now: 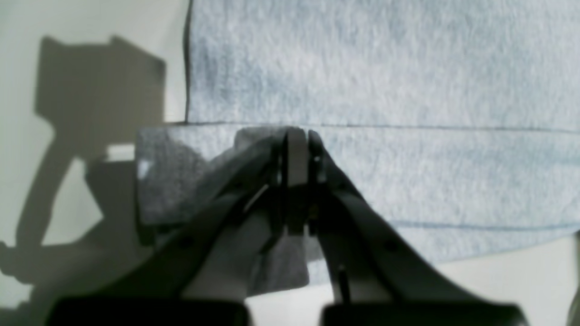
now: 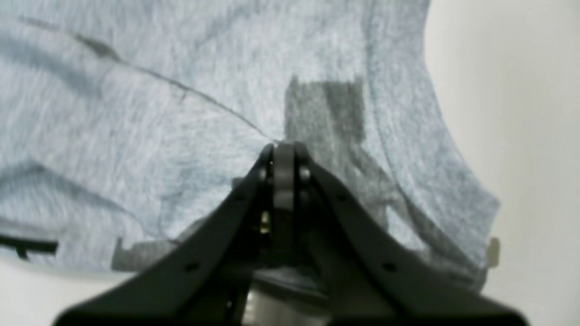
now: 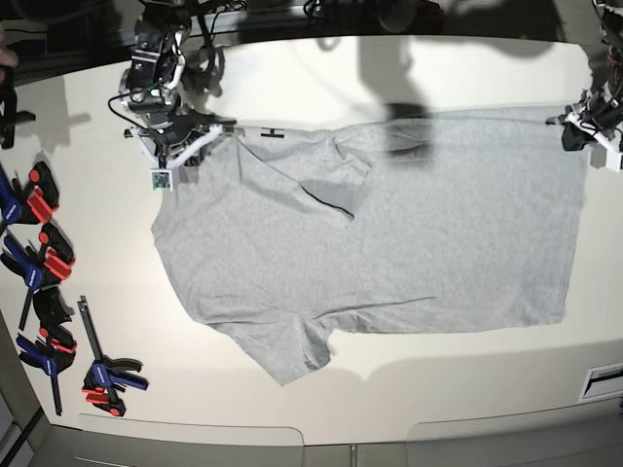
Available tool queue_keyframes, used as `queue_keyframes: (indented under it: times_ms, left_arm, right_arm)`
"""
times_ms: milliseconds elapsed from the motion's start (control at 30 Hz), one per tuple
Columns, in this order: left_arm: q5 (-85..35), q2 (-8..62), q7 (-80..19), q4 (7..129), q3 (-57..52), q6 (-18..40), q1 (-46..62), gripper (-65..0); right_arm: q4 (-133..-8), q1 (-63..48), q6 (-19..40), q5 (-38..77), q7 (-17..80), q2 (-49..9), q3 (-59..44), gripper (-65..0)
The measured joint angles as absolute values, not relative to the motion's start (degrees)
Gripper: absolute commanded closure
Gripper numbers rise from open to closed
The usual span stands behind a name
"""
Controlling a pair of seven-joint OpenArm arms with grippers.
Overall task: Fold the T-shirt properly
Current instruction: 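Move the right gripper to the shirt's side edge near the hem and grasp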
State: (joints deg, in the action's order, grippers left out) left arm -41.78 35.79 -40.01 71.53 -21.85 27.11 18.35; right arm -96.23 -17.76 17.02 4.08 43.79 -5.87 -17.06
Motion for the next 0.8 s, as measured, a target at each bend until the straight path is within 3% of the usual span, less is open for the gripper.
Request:
queue_keyframes:
  times_ms: [333,800]
  left_arm:
    - [-45.45,35.73,-40.49,71.68,-29.41,28.53,26.96,0.0]
    - [-49.19,35.09,-43.72,71.57,-33.08,29.65,30.81,0.0]
  right_arm:
    - [-99.57,-26.87,17.8,6.09,41.1,-10.09,-17.06,0.0]
    - [-104.09,-33.26,18.65,11.29,44.64,-9.98,-21.96,0.0]
